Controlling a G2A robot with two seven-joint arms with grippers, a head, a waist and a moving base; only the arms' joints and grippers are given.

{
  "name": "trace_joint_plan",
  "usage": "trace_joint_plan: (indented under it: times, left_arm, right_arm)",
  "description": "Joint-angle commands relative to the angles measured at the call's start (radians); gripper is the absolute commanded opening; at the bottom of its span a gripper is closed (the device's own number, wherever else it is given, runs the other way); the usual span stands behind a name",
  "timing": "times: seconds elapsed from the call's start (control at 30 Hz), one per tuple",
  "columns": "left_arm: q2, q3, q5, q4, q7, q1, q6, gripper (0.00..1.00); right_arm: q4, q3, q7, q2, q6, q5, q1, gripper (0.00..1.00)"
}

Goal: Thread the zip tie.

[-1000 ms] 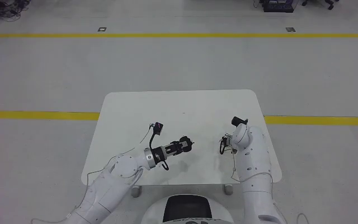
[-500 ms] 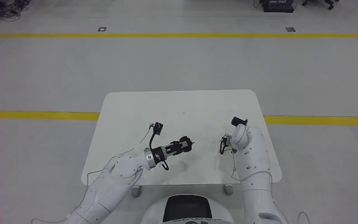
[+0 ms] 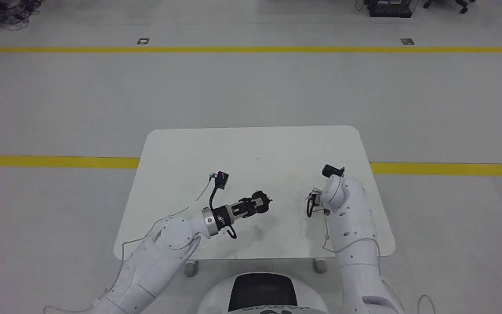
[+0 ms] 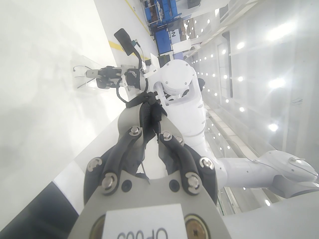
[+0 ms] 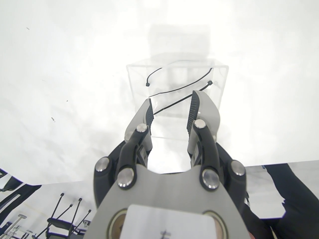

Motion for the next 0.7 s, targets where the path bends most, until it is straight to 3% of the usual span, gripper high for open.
trace_joint_plan:
  times: [0.0,0.67]
  left_arm:
    - [0.0,0.0,0.0,0.0,0.0,0.0,0.0,0.0]
    - [0.0,0.0,0.0,0.0,0.0,0.0,0.0,0.0]
  right_arm:
    - [0.008,-0.001,-0.002,0.001,0.0,0.0,0.003,0.31]
    - [0.106,0.022,-0.072,-0.002,0.0,0.0,0.042,0.27]
